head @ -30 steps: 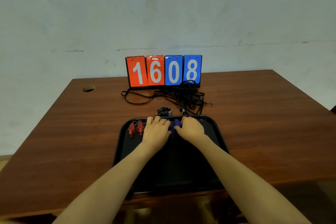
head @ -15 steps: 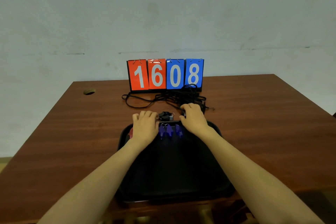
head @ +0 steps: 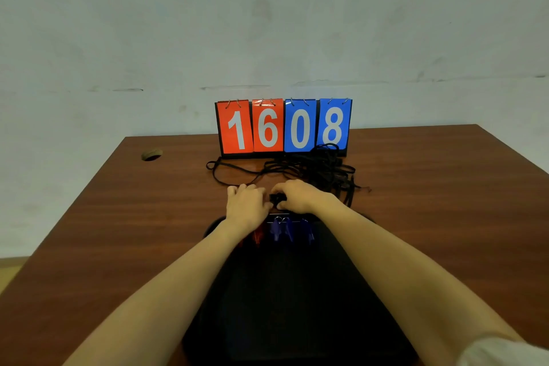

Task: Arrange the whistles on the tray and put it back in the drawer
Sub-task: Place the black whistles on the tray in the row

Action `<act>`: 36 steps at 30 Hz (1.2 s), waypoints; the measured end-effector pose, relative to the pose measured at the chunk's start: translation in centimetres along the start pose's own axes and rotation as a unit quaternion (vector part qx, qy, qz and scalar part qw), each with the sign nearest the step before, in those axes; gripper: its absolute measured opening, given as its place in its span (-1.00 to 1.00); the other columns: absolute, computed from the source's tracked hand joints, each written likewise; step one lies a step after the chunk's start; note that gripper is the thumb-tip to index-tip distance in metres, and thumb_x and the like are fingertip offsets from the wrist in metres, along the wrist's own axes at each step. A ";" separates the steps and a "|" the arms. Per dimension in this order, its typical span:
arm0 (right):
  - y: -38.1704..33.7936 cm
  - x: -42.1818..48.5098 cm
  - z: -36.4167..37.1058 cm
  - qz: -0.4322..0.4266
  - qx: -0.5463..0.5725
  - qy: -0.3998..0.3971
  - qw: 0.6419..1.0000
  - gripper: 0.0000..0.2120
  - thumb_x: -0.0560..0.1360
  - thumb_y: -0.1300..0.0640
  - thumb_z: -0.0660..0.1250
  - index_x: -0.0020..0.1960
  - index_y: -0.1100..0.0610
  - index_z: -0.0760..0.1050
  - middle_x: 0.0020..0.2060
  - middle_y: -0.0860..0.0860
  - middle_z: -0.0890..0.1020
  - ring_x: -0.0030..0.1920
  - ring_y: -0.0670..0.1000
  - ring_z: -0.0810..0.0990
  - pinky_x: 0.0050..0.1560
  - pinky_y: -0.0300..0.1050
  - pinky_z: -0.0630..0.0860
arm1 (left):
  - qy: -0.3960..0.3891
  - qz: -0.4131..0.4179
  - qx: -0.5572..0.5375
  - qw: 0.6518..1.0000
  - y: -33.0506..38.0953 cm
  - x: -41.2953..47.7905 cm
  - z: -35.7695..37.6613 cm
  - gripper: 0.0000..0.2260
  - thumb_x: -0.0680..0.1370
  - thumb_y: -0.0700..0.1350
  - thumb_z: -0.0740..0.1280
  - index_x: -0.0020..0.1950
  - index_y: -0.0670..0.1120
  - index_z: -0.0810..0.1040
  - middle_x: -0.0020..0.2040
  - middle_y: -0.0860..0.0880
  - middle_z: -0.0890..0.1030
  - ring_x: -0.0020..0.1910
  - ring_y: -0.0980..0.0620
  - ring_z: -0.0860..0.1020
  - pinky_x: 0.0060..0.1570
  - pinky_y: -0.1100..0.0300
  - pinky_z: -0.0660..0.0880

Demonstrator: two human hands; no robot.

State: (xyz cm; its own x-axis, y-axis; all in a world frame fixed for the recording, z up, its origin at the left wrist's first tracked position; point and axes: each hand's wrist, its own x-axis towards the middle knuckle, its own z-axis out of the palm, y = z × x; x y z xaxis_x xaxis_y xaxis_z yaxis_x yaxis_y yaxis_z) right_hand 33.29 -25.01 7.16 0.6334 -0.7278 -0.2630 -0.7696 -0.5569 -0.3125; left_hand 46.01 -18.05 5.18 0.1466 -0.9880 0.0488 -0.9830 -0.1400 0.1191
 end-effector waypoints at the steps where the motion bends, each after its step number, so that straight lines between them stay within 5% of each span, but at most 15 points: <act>1: 0.0 0.2 0.1 0.005 0.002 0.005 1.000 -0.53 0.53 0.11 0.32 0.42 0.08 0.34 0.33 0.11 0.46 0.30 0.12 0.45 0.29 0.02 0.43 | -0.009 0.004 -0.002 1.000 0.2 0.3 0.2 -0.71 0.56 0.07 0.23 0.16 -0.08 0.52 0.14 -0.08 0.55 0.21 -0.12 0.42 0.21 -0.01 0.23; 7: 0.8 1.0 0.6 0.070 0.113 0.049 0.990 -0.61 0.46 0.09 0.40 0.23 0.18 0.42 0.17 0.15 0.54 0.14 0.15 0.52 0.13 0.02 0.49 | -0.032 -0.001 -0.009 0.999 1.4 2.1 1.3 -0.69 0.54 0.04 0.30 0.17 -0.11 0.44 0.17 -0.11 0.53 0.22 -0.13 0.42 0.16 0.01 0.26; 13: 1.4 1.3 0.7 0.125 0.198 0.047 0.971 -0.67 0.42 0.13 0.44 0.01 0.18 0.32 0.04 0.20 0.58 -0.12 0.10 0.53 -0.33 -0.18 0.40 | -0.048 -0.024 -0.093 0.994 2.0 3.0 1.6 -0.71 0.47 -0.05 0.41 0.06 -0.11 0.38 0.11 -0.14 0.57 0.15 -0.17 0.48 0.09 0.01 0.32; 19: 1.5 0.8 0.8 0.142 0.299 0.084 0.940 -0.69 0.47 0.15 0.39 0.07 0.17 0.29 -0.15 0.05 0.51 -0.22 -0.04 0.47 -0.16 -0.15 0.45 | -0.061 -0.065 -0.305 0.948 1.9 2.9 1.6 -0.69 0.41 -0.22 0.46 -0.02 -0.09 0.34 -0.04 -0.11 0.58 -0.03 -0.14 0.54 0.01 -0.05 0.50; 24: 1.7 0.1 1.1 0.144 0.309 0.166 0.925 -0.72 0.57 0.11 0.27 0.21 0.22 0.33 0.12 0.14 0.49 -0.02 0.04 0.45 -0.12 -0.12 0.40 | -0.061 -0.051 -0.285 0.955 2.0 2.8 0.9 -0.74 0.44 -0.11 0.46 0.04 -0.17 0.50 0.06 -0.11 0.43 0.06 -0.10 0.44 -0.04 0.15 0.36; 29: 2.0 -2.3 0.0 0.122 0.314 0.265 0.903 -0.63 0.61 0.11 0.18 0.41 0.02 0.27 0.19 0.13 0.43 0.13 0.10 0.47 0.16 -0.02 0.45 | 0.029 -0.079 -0.280 0.956 2.7 1.7 -0.5 -0.76 0.49 -0.09 0.39 -0.08 -0.12 0.33 -0.04 -0.08 0.42 -0.12 -0.05 0.42 -0.13 0.11 0.39; 34: 3.1 -5.3 -0.8 0.106 0.362 0.297 0.877 -0.69 0.58 0.15 0.23 0.31 0.09 0.31 0.10 0.05 0.48 -0.20 -0.09 0.49 -0.18 -0.27 0.43 | 0.068 -0.101 -0.357 0.926 3.0 -0.4 -2.2 -0.78 0.53 -0.11 0.34 -0.06 -0.11 0.29 -0.06 -0.16 0.57 -0.22 -0.01 0.49 -0.33 0.22 0.39; 36: 3.3 -6.7 -1.1 0.095 0.369 0.307 0.872 -0.60 0.58 0.19 0.23 0.38 0.02 0.26 0.10 0.05 0.51 -0.22 -0.10 0.52 -0.22 -0.24 0.49 | 0.067 -0.079 -0.356 0.929 3.3 -1.7 -2.9 -0.81 0.55 -0.11 0.33 0.07 -0.09 0.35 0.02 -0.13 0.59 -0.14 0.00 0.53 -0.22 0.22 0.46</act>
State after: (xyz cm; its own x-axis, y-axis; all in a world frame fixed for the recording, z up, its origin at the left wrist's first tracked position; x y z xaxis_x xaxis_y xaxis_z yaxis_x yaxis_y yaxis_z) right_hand 26.39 -22.39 8.93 0.1624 -0.9822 0.0939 -0.4497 -0.1584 -0.8790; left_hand 42.83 -16.62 8.33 0.3419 -0.9352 0.0922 -0.6322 -0.1563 0.7589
